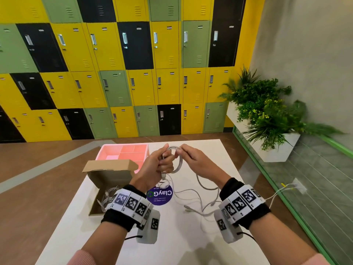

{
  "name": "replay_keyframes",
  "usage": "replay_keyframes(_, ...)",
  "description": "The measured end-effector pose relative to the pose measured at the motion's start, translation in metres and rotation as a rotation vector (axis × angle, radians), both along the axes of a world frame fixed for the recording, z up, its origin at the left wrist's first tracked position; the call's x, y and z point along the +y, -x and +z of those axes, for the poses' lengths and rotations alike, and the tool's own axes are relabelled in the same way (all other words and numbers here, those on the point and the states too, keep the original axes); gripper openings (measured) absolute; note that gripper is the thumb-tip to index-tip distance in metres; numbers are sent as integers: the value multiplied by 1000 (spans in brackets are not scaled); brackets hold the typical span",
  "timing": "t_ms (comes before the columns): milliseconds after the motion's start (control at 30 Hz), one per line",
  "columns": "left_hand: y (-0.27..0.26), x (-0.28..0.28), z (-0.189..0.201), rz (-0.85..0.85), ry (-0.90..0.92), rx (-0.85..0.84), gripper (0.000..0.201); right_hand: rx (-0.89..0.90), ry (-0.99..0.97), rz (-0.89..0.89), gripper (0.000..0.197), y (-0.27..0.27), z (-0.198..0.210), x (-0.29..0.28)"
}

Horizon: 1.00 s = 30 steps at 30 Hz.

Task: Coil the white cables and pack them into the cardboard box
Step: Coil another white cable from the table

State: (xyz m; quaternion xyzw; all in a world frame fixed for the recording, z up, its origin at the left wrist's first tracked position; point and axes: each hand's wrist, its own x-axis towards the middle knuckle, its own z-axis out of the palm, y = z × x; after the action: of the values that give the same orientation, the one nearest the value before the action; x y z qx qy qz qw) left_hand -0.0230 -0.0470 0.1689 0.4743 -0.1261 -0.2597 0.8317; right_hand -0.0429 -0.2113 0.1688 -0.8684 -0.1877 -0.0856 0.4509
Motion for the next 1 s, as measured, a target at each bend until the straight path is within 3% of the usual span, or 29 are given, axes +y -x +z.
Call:
replay_keyframes(133, 0, -5, -2, 56, -73, -66, 41, -23, 27, -75, 27, -1, -6, 4)
replay_keyframes(367, -2, -17, -15, 320, -279, -248, 39, -86, 23, -260, 26, -7, -7, 9)
replay_keyframes(600, -6, -23, -23, 371, -342, -303, 39, -118, -37, -325, 26, -8, -12, 16)
replay_keyframes(767, -3, -24, -10, 443, -255, -337, 36, -46, -96, -259, 29, -5, -13, 18)
replay_keyframes(1000, -12, -11, 2, 527, -176, -361, 37, 121, 14, -83, 17, -1, -25, 12)
